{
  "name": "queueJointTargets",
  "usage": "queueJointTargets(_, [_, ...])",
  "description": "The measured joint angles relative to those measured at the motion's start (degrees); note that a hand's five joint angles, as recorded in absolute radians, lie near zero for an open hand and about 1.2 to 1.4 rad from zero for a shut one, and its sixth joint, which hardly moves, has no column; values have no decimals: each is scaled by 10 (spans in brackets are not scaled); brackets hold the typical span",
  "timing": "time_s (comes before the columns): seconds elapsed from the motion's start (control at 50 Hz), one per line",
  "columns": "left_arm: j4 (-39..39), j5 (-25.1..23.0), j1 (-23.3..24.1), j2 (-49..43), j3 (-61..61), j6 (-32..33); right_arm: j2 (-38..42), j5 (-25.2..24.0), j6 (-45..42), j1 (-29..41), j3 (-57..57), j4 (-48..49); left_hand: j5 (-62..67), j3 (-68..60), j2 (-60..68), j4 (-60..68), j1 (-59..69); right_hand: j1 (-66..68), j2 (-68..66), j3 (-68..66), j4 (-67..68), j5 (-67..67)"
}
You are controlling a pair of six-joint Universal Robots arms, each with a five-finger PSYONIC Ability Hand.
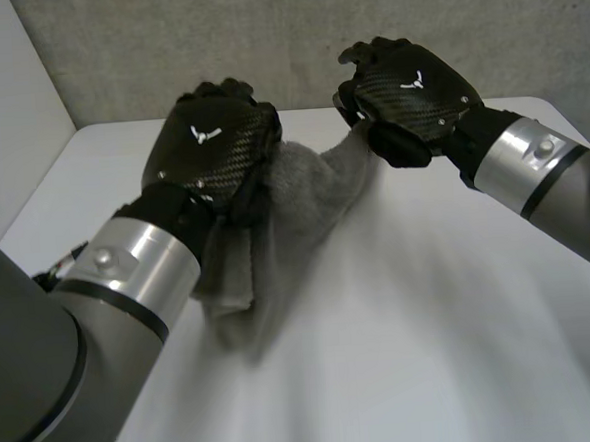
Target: Fold the towel.
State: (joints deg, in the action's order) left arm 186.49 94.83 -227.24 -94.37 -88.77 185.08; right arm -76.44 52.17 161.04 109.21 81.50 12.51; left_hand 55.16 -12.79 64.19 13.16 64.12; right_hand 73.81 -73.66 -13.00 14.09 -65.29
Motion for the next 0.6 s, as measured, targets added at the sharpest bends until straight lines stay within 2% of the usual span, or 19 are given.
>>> queueJointTargets(0.16, [-21, 20, 35, -40, 53, -92, 68, 6, -33, 1, -75, 5, -172, 0, -162, 0, -168, -18, 17, 0, 0, 18])
queueJointTargets(0.18, [-23, 20, 40, -59, 71, -111, 81, 9, -43, 1, -85, 8, -240, 0, -234, 0, -233, -50, 50, 0, 0, 60])
queueJointTargets(0.2, [-24, 19, 41, -68, 79, -118, 87, 11, -49, 1, -88, 10, -267, 0, -253, 0, -253, -77, 77, 0, 0, 81])
queueJointTargets(0.24, [-30, 16, 48, -104, 108, -143, 105, 25, -77, 5, -97, 16, -391, 0, -374, 0, -373, -200, 200, 0, 0, 213])
queueJointTargets(0.3, [-42, 13, 51, -141, 133, -162, 113, 50, -105, 11, -93, 21, -505, 0, -488, 0, -484, -343, 342, 0, 0, 366])
queueJointTargets(0.4, [-58, 9, 44, -168, 140, -169, 90, 97, -125, 18, -58, 24, -522, 0, -504, 0, -505, -556, 558, 0, 0, 600])
queueJointTargets(0.46, [-63, 8, 24, -167, 128, -167, 59, 129, -123, 17, -30, 22, -522, 0, -504, 0, -505, -601, 603, 0, 0, 619])
queueJointTargets(0.6, [-74, 5, -41, -125, 91, -161, -10, 190, -104, 14, 32, -3, -522, 0, -504, 0, -505, -610, 604, 0, 0, 619])
